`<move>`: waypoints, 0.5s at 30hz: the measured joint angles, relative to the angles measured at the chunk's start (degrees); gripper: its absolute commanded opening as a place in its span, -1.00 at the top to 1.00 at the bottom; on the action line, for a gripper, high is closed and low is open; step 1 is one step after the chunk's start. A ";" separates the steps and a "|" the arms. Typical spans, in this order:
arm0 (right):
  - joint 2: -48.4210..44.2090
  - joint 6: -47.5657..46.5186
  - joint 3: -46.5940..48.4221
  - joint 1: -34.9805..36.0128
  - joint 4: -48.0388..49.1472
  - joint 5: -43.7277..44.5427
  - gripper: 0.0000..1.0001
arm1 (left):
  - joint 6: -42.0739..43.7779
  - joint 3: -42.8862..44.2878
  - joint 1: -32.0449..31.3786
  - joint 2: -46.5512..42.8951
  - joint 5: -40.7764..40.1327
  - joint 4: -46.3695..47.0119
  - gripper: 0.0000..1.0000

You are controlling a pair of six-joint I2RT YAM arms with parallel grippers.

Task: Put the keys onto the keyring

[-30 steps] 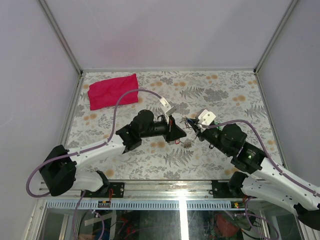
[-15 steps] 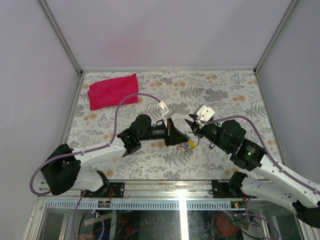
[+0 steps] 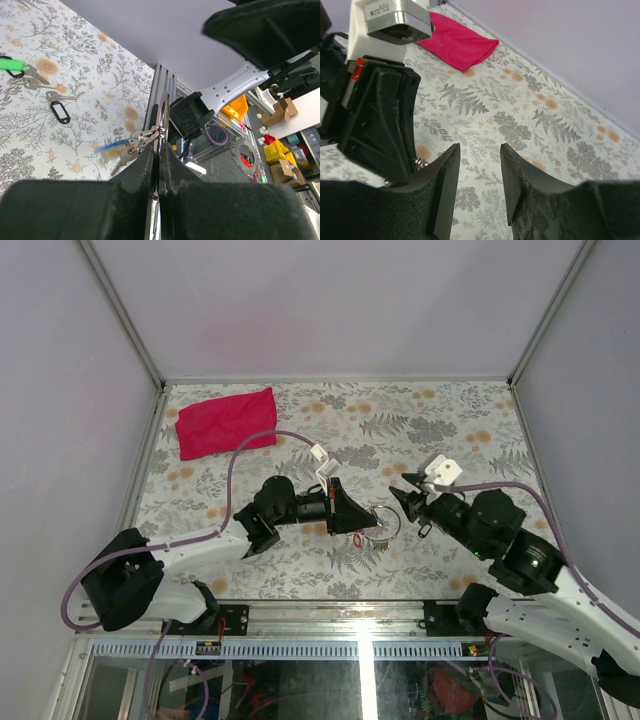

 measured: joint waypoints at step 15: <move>-3.17 28.68 7.02 0.00 -18.56 -3.56 -0.13 | -0.87 -1.77 0.02 -6.29 -1.90 3.06 1.00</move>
